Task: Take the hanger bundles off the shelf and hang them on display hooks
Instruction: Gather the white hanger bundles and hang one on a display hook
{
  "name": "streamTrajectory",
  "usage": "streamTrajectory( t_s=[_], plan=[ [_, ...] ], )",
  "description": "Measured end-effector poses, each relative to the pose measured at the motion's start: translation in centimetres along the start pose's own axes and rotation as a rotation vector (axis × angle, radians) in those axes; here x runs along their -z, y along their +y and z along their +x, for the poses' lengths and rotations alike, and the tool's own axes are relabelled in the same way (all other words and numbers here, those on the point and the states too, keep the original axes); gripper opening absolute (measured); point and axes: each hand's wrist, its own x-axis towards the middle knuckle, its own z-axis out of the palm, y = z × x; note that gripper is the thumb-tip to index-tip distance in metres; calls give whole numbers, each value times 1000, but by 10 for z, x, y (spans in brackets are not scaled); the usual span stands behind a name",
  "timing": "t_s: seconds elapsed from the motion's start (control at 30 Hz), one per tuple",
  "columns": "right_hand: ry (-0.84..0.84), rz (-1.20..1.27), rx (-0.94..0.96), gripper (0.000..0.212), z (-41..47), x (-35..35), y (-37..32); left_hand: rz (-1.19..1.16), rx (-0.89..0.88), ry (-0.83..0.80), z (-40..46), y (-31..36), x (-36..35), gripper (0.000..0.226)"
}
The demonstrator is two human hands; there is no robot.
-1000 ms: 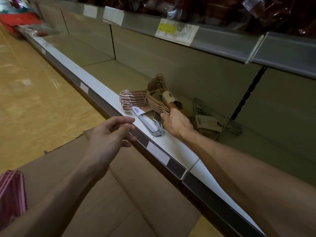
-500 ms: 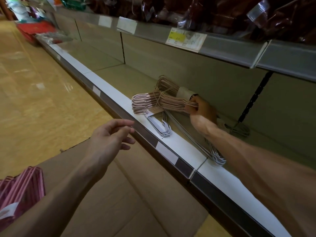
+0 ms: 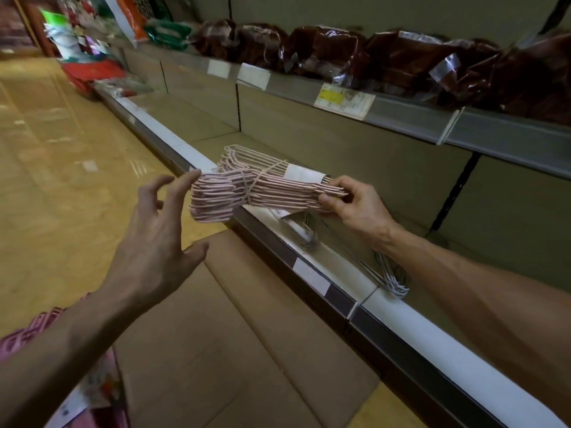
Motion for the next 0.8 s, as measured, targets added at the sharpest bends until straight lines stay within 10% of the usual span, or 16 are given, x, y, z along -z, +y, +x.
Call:
streamTrajectory(
  t_s=[0.17, 0.4, 0.8],
  plan=[
    [-194, 122, 33, 7, -12, -11, -24, 95, -75, -33, -17, -17, 34, 118],
    [-392, 165, 6, 13, -25, -25, -59, -13, -298, -49, -36, -27, 78, 74],
    [-419, 97, -133, 38, -33, -59, -100, -442, 172, 51, -77, -22, 102, 47]
  ],
)
